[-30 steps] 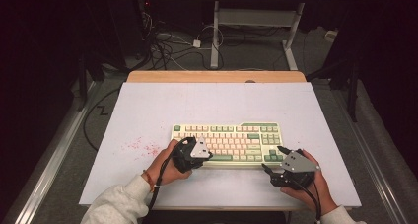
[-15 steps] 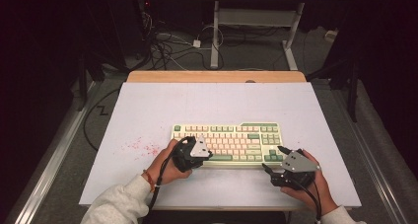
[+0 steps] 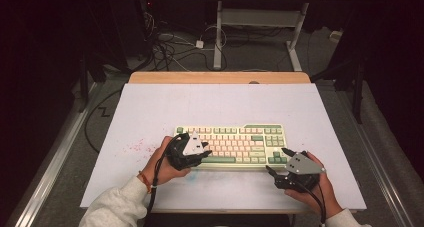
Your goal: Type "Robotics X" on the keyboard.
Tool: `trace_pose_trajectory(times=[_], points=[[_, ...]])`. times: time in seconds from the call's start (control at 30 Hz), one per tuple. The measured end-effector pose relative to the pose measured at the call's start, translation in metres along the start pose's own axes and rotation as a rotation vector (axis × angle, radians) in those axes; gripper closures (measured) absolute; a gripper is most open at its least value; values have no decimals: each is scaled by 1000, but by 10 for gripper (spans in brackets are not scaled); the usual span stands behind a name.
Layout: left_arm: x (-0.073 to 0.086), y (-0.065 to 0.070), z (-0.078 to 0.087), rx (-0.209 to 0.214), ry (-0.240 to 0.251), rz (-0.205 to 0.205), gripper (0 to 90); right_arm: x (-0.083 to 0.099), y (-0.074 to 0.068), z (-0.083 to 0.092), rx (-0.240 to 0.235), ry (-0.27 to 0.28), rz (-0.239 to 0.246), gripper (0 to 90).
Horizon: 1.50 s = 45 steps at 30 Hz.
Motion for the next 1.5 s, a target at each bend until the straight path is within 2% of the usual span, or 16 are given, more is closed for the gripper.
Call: trace_pose_trajectory(times=[0.1,0.2,0.27,0.33,0.47,0.7,1.0,1.23,1.4,1.5], points=[[0,-2,2,-42,12,-16,547,0,0,0,0,1,0,255],[1,-4,5,-59,33,-16,432,0,0,0,0,1,0,256],[1,-5,7,-77,46,-16,389,0,1,0,1,3,-2,256],[2,-6,9,-79,53,-7,310,0,1,0,1,3,-4,256],[4,-7,12,-92,70,-5,239,0,1,0,2,2,-3,256],[12,-14,22,-127,102,13,208,0,3,1,7,5,-8,256],[36,-22,30,-184,72,16,197,-1,5,3,13,11,-18,268],[58,-27,38,-216,48,45,195,-2,5,3,7,14,-23,304],[75,-29,42,-229,24,71,194,-4,5,5,-13,27,-43,399],[83,-29,45,-234,10,80,194,-4,5,6,-29,30,-53,507]])
Point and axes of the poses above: each handheld gripper's, and its own axes: z roughly backward along the jaws, x roughly out of its underside, y roughly to its right, the point moved 9 cm from there along -z, roughly forward along the jaws, and after that the axes turned 1 degree about y, right-handed, at the moved point
